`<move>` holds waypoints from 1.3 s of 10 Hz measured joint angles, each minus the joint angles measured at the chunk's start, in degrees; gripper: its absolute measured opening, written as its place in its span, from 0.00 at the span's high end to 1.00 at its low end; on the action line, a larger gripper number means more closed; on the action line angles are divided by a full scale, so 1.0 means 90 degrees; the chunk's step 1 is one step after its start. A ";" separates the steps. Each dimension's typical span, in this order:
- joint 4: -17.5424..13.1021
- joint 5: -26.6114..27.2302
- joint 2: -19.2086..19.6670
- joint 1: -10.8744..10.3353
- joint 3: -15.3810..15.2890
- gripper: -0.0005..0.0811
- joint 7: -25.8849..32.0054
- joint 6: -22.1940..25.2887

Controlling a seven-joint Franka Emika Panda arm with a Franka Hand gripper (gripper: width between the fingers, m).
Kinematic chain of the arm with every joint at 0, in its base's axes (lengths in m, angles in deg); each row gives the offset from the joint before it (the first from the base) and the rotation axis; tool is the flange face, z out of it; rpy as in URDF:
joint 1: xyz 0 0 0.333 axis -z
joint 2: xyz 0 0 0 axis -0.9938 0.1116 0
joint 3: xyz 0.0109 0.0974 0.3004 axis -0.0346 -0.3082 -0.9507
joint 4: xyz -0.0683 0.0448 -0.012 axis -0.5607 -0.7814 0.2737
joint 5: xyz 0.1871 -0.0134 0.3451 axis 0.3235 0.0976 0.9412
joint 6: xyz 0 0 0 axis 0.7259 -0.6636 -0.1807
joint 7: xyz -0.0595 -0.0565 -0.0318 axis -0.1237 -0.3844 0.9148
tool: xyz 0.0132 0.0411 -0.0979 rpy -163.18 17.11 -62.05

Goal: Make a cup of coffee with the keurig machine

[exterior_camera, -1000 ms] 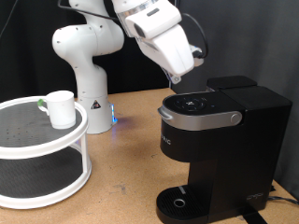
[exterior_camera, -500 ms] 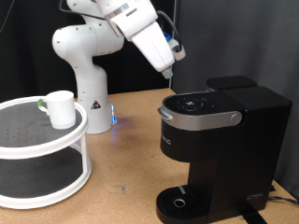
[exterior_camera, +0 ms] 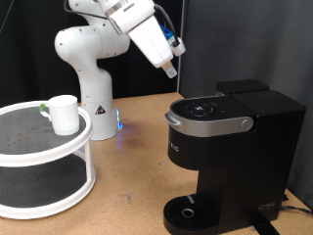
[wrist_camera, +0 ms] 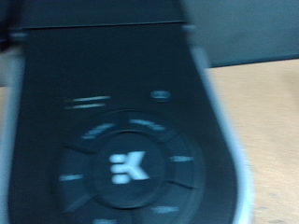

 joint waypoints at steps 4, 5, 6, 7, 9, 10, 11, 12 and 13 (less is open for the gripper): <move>0.0533 0.0019 -0.0610 0.0193 -0.0007 0.99 -0.0365 -0.0081; 0.0607 -0.0144 -0.0812 0.0336 -0.0006 0.99 -0.0521 0.0140; 0.0693 -0.0263 -0.1011 0.0475 -0.0006 0.99 -0.0655 0.0259; 0.0799 -0.0352 -0.1217 0.0625 -0.0006 0.99 -0.0812 0.0282; 0.1024 -0.0495 -0.1621 0.0949 -0.0011 0.99 -0.1198 0.0314; 0.1092 -0.0630 -0.1772 0.1090 -0.0012 0.99 -0.1310 0.0455; 0.1121 -0.0772 -0.1885 0.1205 -0.0008 0.99 -0.1342 0.0656; 0.1131 -0.0873 -0.1958 0.1289 -0.0006 0.99 -0.1343 0.0814; 0.1133 -0.0925 -0.2000 0.1345 -0.0006 0.99 -0.1343 0.0946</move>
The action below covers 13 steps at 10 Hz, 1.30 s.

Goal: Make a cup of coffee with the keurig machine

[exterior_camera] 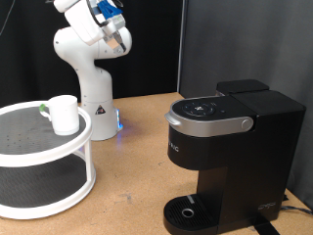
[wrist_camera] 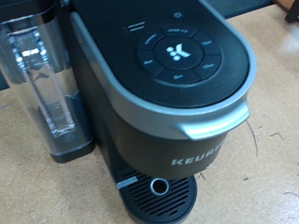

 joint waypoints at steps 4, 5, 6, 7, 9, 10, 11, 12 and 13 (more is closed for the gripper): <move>0.0001 -0.0019 -0.0024 0.0015 0.0020 0.99 0.0031 0.0045; 0.0001 -0.0019 -0.0046 0.0016 0.0103 0.99 0.0096 0.0229; 0.0002 -0.0032 -0.0103 0.0024 0.0239 0.99 0.0263 0.0498; 0.0002 -0.0107 -0.0190 0.0057 0.0390 0.99 0.0432 0.0820; 0.0000 -0.0371 -0.0421 0.0194 0.0640 0.99 0.0670 0.1435; -0.0004 -0.0501 -0.0552 0.0271 0.0737 0.99 0.0768 0.1689; -0.0012 -0.0639 -0.0687 0.0350 0.0839 0.99 0.0882 0.1934; -0.0011 -0.0769 -0.0823 0.0423 0.0919 0.99 0.0964 0.2090; 0.0001 -0.0853 -0.0939 0.0508 0.0941 0.99 0.0977 0.2126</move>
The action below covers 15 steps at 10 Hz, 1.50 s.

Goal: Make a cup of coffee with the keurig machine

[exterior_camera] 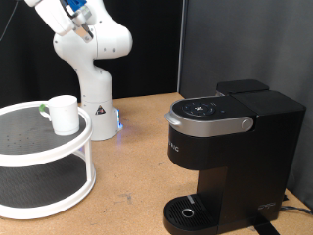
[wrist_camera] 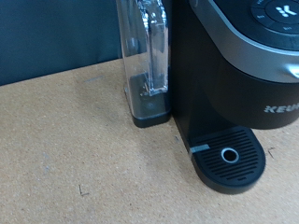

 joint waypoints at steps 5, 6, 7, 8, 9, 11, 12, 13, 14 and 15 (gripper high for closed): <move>0.0057 -0.0163 -0.0217 0.0121 0.0315 0.99 0.0365 0.0346; 0.0056 -0.0286 -0.0317 0.0229 0.0461 0.99 0.0484 0.0444; 0.0050 -0.0382 -0.0431 0.0364 0.0588 0.99 0.0534 0.0521; 0.0036 -0.0408 -0.0545 0.0497 0.0716 0.99 0.0562 0.0561; 0.0000 -0.0440 -0.0640 0.0610 0.0859 0.99 0.0580 0.0619; -0.0179 -0.0714 -0.0708 0.0725 0.1136 0.99 0.0695 0.1024; -0.0248 -0.0904 -0.0708 0.0744 0.1250 0.99 0.0779 0.1141; -0.0269 -0.1088 -0.0708 0.0759 0.1337 0.99 0.0839 0.1169; -0.0269 -0.1222 -0.0706 0.0761 0.1409 0.99 0.0910 0.1171; -0.0270 -0.1294 -0.0703 0.0760 0.1476 0.99 0.0968 0.1171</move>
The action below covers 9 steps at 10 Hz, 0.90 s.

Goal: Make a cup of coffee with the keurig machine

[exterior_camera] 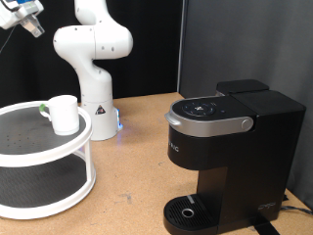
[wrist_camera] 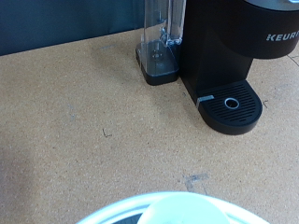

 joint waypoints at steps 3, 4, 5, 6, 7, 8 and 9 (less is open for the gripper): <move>0.0018 -0.0110 0.0048 -0.0009 0.0188 0.99 0.0162 0.0000; 0.0059 -0.0124 0.0085 -0.0009 0.0231 0.99 0.0202 -0.0052; 0.0146 -0.0139 0.0106 -0.0008 0.0265 0.99 0.0240 -0.0184; 0.0254 -0.0192 0.0116 -0.0008 0.0305 0.99 0.0286 -0.0347; 0.0369 -0.0267 0.0120 -0.0007 0.0335 0.99 0.0316 -0.0519; 0.0480 -0.0343 0.0124 -0.0006 0.0358 0.99 0.0328 -0.0694; 0.0581 -0.0411 0.0132 -0.0006 0.0387 0.99 0.0336 -0.0848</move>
